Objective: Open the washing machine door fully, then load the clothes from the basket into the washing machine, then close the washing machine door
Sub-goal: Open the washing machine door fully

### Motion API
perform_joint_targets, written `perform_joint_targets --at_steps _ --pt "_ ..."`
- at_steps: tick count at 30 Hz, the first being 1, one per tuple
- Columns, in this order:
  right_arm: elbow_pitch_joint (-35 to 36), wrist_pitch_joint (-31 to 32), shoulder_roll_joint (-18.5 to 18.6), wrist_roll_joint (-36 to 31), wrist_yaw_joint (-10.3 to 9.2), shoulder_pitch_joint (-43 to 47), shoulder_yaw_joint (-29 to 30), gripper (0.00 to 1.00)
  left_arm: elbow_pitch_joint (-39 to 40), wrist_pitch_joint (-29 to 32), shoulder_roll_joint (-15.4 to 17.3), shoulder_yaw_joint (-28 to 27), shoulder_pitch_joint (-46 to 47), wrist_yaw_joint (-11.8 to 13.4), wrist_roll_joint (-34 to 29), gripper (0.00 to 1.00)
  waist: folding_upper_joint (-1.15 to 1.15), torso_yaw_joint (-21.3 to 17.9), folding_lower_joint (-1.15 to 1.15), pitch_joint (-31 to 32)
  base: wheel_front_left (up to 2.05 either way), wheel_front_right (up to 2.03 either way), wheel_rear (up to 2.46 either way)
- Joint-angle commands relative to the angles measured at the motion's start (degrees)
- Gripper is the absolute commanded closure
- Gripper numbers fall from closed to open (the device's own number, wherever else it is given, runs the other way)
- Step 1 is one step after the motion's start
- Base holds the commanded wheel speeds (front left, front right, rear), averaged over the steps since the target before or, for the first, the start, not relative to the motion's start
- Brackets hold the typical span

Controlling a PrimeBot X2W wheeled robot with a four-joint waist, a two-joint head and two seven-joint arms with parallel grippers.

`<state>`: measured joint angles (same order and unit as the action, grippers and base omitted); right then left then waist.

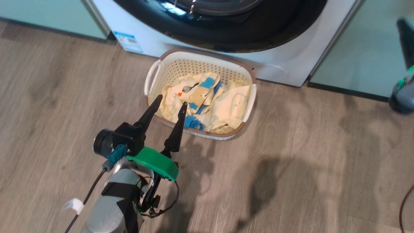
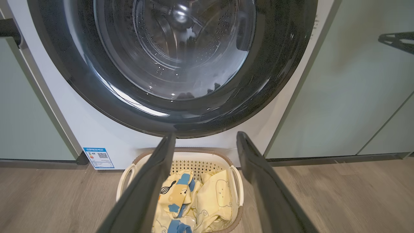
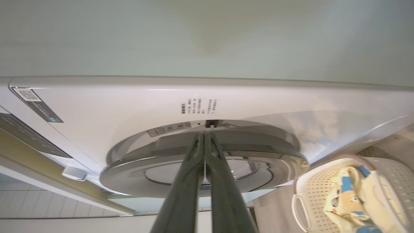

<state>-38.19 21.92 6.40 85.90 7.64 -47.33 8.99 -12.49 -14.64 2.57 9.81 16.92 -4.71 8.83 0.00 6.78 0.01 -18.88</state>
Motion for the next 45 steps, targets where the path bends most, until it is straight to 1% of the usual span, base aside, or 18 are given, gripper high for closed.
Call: perform_joint_targets --at_steps 1,6,12,22,30,34,45 --pt "1.24 0.74 -0.31 0.77 -0.15 -3.37 -0.65 1.0 1.92 -0.36 0.44 -1.38 2.05 -0.07 0.35 0.0 0.0 1.01 -0.01 -1.08 0.0 0.0 0.0" --pt "-3.05 2.97 -1.18 2.53 -0.15 -11.26 -1.31 1.0 2.1 -0.36 0.35 -0.6 2.83 0.08 0.87 0.0 0.0 2.5 -0.01 -2.94 0.0 0.0 0.0" --pt "-7.07 4.54 -1.97 1.49 -0.15 -18.25 -4.13 1.0 2.64 -0.36 0.33 1.42 4.04 0.8 2.25 0.0 0.0 3.87 -0.01 -4.86 0.0 0.0 0.0" --pt "-13.59 3.47 -2.31 0.2 -0.15 -26.16 -5.71 1.0 3.02 -0.36 0.32 3.85 5.36 1.89 3.64 0.0 0.0 5.58 -0.01 -6.47 0.0 0.0 0.0" --pt "-18.0 2.52 -1.82 -0.79 -0.15 -30.54 -6.16 1.0 3.24 -0.36 0.32 4.41 5.83 2.2 3.89 0.0 0.0 6.08 -0.01 -7.66 0.0 0.0 0.0" --pt "-20.04 3.3 -1.74 -1.57 -0.15 -32.11 -7.17 1.0 3.3 -0.36 0.32 4.72 6.15 2.41 4.12 0.0 0.0 6.18 -0.01 -8.13 0.0 0.0 0.0" --pt "-21.51 5.87 -1.64 -2.01 -0.15 -33.14 -8.58 1.0 3.27 -0.36 0.32 4.94 6.71 2.73 4.33 0.0 0.0 6.12 -0.01 -8.58 0.0 0.0 0.0"
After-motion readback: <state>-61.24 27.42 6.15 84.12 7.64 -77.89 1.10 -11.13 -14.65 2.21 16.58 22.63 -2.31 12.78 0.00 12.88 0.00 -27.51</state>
